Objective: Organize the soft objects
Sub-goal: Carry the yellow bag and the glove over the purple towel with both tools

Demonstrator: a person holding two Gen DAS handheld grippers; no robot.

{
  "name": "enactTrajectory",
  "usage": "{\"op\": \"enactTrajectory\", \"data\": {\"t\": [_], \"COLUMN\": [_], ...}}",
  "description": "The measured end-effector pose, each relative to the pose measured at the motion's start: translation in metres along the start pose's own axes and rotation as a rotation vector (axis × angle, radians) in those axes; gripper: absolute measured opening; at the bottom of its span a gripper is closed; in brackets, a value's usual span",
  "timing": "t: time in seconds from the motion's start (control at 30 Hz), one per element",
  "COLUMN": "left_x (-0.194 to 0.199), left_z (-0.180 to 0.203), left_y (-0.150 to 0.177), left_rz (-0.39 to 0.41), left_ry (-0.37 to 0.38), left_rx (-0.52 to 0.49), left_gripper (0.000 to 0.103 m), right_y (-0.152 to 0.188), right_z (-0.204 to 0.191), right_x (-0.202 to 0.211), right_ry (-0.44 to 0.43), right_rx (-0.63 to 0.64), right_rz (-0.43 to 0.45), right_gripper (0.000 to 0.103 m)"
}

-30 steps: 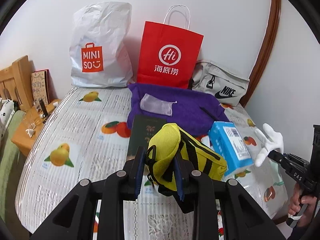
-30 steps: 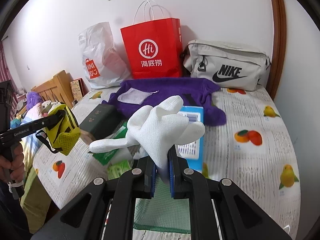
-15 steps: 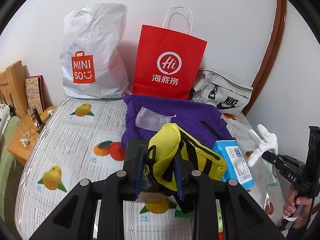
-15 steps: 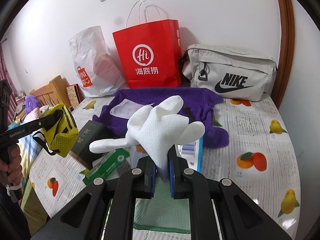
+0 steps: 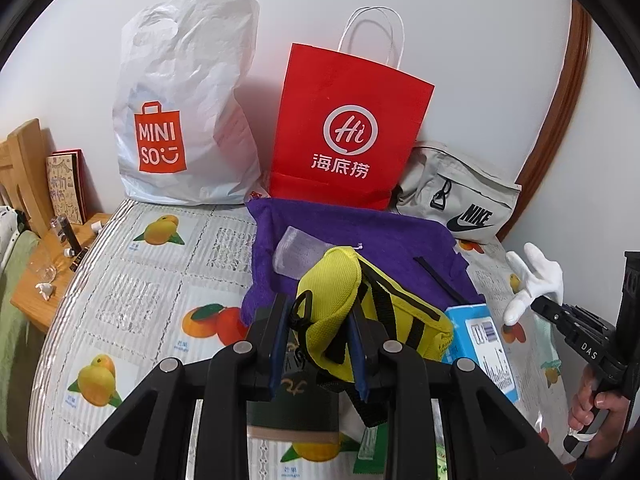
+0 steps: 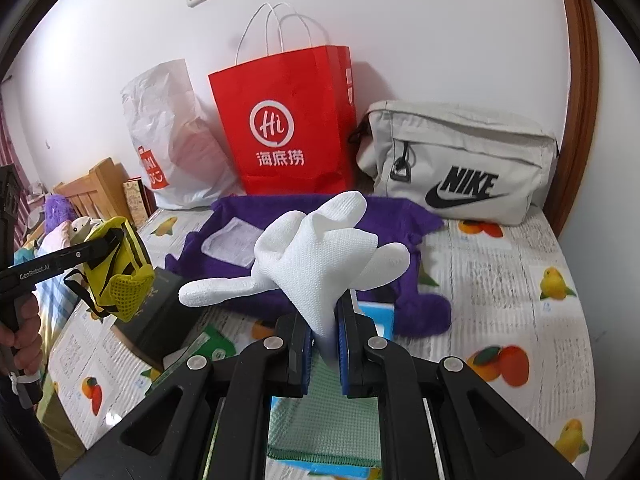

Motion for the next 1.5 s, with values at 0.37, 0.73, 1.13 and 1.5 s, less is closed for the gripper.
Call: {"op": "enactTrajectory", "data": {"t": [0.37,0.73,1.13,1.5], "left_x": [-0.032,-0.067,-0.109,-0.142], "left_z": [-0.001,-0.008,-0.008,-0.009], "left_y": [-0.017,-0.028,-0.038,-0.036], "left_rz": [-0.028,-0.059,-0.101,-0.153], "left_ry": [0.004,-0.014,-0.015,-0.049], "left_rx": [0.004,0.035,0.049,0.057], "left_gripper": [0.026,0.026,0.026,0.026], "right_y": [-0.018,-0.028,-0.039,-0.04], "right_z": [0.007,0.016,0.021,0.026], "right_x": [-0.03,-0.076,-0.124,-0.159], "right_ry": [0.004,-0.025,-0.069,-0.08], "right_rx": [-0.001,-0.009,-0.012,0.002], "right_rz": [-0.009,-0.051,-0.103,-0.152], "right_gripper": [0.011,0.011,0.011,0.011]}}
Point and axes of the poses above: each gripper's, at about its wrist camera, not at the fingertips, and x roughly against the way its jaws point, z to its right, y to its underside, the point moved 6 cm from there along -x, roughly the way its jaws point, and after that the axes turned 8 degrees about x, right-handed, at the moved point
